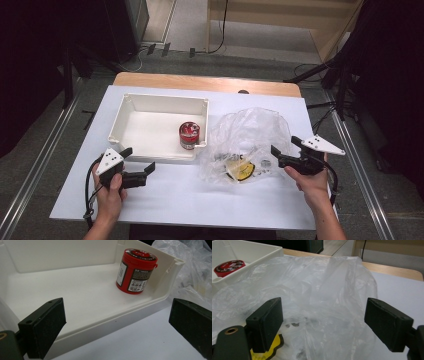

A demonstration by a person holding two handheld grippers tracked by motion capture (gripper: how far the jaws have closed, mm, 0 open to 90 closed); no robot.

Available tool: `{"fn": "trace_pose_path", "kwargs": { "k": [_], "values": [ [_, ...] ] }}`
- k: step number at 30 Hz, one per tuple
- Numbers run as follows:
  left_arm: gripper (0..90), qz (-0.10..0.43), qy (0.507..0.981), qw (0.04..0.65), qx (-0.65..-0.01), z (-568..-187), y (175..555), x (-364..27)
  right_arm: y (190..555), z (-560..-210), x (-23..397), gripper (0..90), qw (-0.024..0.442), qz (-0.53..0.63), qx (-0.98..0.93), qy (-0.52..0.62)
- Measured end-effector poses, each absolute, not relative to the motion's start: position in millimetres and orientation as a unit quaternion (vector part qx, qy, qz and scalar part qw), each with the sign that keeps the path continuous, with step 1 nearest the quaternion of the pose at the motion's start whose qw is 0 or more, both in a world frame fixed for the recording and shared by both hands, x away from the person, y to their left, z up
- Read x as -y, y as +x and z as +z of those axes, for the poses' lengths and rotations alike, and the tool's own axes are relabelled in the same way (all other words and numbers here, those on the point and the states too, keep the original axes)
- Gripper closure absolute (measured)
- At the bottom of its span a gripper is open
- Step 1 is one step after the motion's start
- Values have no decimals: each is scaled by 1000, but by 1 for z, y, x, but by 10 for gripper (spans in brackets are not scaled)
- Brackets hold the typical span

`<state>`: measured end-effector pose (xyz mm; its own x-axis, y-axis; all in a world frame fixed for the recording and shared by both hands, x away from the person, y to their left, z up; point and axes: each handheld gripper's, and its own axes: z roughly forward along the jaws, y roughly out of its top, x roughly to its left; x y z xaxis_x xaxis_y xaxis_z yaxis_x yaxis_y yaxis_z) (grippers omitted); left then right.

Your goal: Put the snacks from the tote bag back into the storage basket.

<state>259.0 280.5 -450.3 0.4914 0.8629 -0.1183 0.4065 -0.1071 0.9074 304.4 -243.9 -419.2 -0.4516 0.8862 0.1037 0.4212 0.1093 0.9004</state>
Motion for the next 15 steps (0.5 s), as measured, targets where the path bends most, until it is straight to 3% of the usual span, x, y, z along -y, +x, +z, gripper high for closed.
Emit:
{"fn": "trace_pose_path", "kwargs": {
  "k": [15],
  "values": [
    [11,231,706,494,-451,-451,259,-283,290,-433,276,160,266,469,-683,492]
  ]
}}
